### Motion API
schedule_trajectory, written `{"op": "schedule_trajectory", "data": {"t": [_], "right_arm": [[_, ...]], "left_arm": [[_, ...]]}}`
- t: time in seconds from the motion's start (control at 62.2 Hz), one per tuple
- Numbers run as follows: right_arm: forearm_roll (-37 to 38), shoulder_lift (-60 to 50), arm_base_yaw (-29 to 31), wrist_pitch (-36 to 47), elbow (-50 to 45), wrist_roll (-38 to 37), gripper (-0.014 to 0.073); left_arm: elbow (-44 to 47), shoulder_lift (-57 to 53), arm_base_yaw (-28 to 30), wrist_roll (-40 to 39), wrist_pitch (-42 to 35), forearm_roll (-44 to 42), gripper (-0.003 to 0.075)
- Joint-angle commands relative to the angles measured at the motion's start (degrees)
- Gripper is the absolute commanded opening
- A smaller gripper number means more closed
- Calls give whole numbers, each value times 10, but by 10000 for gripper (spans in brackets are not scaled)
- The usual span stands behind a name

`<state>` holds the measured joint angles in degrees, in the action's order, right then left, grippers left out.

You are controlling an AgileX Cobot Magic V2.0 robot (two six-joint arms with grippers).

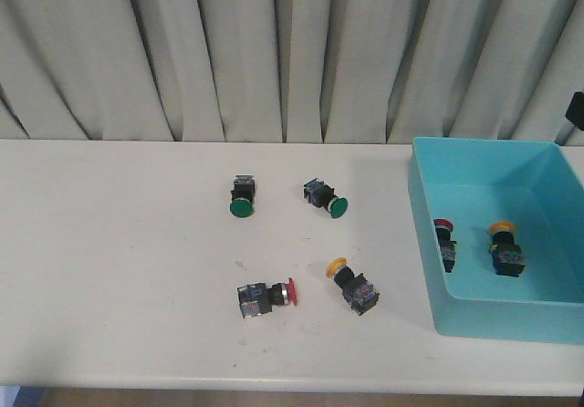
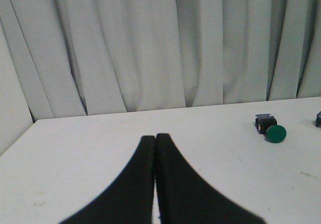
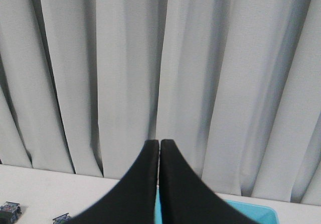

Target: Pick red and yellow buttons and place in box

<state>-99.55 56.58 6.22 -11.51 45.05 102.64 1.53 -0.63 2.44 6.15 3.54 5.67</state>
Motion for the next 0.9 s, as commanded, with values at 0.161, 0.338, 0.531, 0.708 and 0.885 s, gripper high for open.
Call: {"op": "schedule_trajectory", "data": {"t": [0.161, 0.338, 0.531, 0.708, 0.885], "right_arm": [[-28, -8, 3, -14, 15, 5, -8], [-28, -8, 3, -14, 15, 5, -8], [-28, -8, 3, -14, 15, 5, -8], [-28, -8, 3, -14, 15, 5, -8], [-28, -8, 3, -14, 15, 5, -8]], "left_arm": [[25, -8, -1, -1, -21, 2, -8], [25, -8, -1, -1, -21, 2, -8], [25, -8, -1, -1, -21, 2, -8], [25, -8, -1, -1, -21, 2, -8], [25, -8, -1, -1, -21, 2, -8]]}}
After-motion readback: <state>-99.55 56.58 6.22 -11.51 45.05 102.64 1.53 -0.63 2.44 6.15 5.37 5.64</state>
